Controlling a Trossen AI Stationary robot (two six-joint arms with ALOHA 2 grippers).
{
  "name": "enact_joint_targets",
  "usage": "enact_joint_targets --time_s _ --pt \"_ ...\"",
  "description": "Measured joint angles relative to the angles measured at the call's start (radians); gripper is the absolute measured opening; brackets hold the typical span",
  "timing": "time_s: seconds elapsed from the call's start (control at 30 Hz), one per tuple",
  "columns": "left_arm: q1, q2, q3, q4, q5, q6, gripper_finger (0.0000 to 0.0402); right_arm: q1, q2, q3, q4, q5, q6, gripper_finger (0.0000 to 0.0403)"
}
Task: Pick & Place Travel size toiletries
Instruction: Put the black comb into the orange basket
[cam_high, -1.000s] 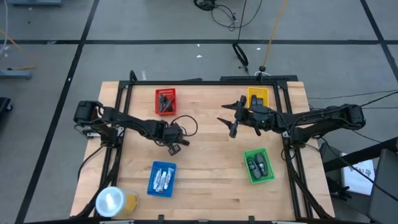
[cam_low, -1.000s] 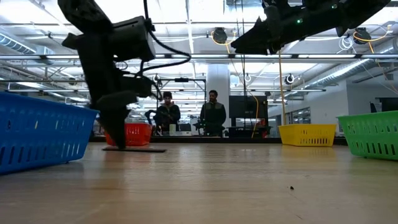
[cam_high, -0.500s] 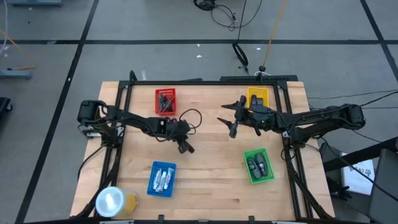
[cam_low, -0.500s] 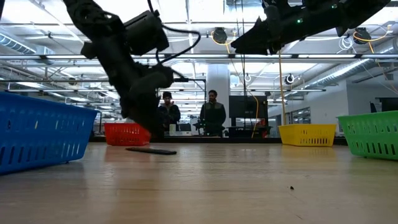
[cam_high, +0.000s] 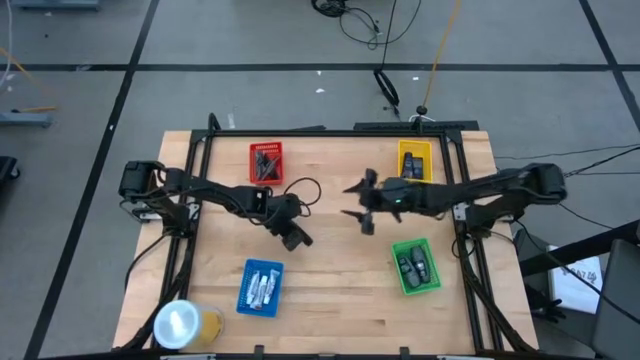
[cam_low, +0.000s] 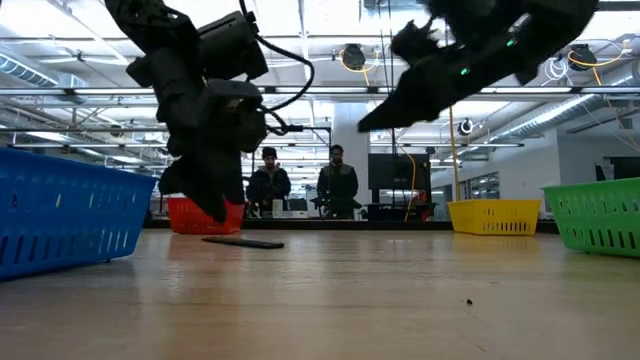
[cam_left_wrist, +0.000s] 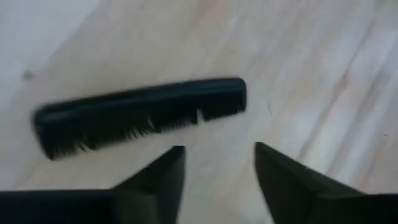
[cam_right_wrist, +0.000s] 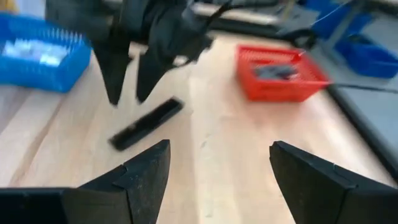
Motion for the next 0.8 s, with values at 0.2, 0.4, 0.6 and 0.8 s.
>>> enact_joint_targets --time_s 0.2,0.4,0.6,0.8 --pt "-0.01 0.01 -0.011 -0.123 -0.117 -0.145 0.03 0.0 0.242 0.121 -0.004 -0.07 -0.011 0.0265" --pt "-0.019 0.006 -0.033 -0.093 -0.157 -0.226 0.0345 0.0 0.444 0.25 -0.077 -0.1 -0.059 0.0276" --pt "-0.026 0.031 -0.036 0.005 -0.19 -0.216 0.0349 0.0 0.545 0.306 -0.105 -0.14 -0.091 0.0285" --pt "0.011 0.126 -0.036 0.241 -0.24 -0.144 0.0349 0.0 0.578 0.327 -0.087 -0.141 -0.102 0.028"
